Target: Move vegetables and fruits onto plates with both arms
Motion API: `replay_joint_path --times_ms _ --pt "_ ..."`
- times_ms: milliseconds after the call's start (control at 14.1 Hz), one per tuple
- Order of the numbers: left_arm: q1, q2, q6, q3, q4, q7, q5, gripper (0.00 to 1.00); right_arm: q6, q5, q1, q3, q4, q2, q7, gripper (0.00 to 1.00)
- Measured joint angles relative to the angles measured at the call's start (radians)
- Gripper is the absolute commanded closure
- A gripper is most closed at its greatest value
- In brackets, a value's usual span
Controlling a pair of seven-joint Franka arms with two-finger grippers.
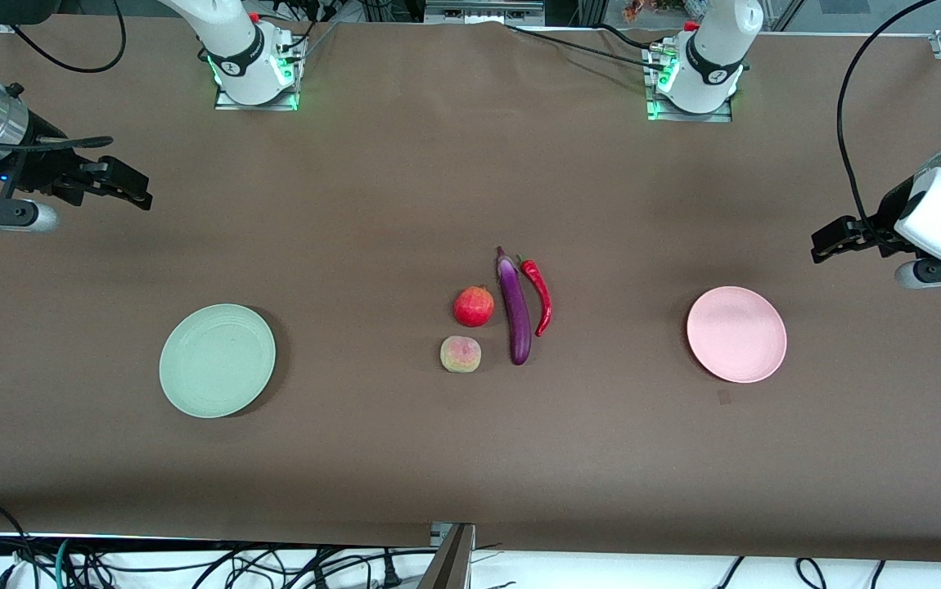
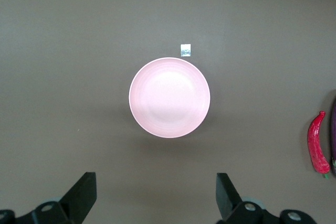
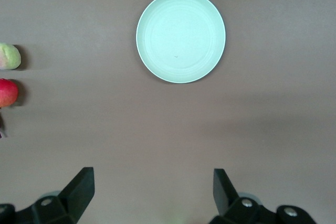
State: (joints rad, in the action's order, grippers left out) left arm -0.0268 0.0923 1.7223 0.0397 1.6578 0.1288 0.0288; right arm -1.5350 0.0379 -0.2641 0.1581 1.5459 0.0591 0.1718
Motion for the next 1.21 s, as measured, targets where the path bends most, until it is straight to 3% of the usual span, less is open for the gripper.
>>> replay_joint_path --times_ms 497,852,1065,1206 --pt "0.004 -0.007 0.005 0.006 -0.023 0.0 0.0 0.0 -0.001 0.0 0.0 0.0 0.0 0.0 -0.001 0.0" --pt "0.009 0.01 -0.104 0.01 -0.036 -0.001 0.0 0.0 -0.002 -0.001 0.0 0.0 -0.001 0.0 -0.002 0.0" --pt "0.04 0.102 -0.115 0.05 -0.039 0.013 -0.004 0.0 -0.002 -0.001 0.0 0.0 -0.001 0.0 -0.002 0.0" --pt "0.108 0.196 -0.052 0.068 -0.044 0.104 -0.038 0.0 -0.002 -0.001 0.0 0.0 -0.001 0.0 -0.002 0.0"
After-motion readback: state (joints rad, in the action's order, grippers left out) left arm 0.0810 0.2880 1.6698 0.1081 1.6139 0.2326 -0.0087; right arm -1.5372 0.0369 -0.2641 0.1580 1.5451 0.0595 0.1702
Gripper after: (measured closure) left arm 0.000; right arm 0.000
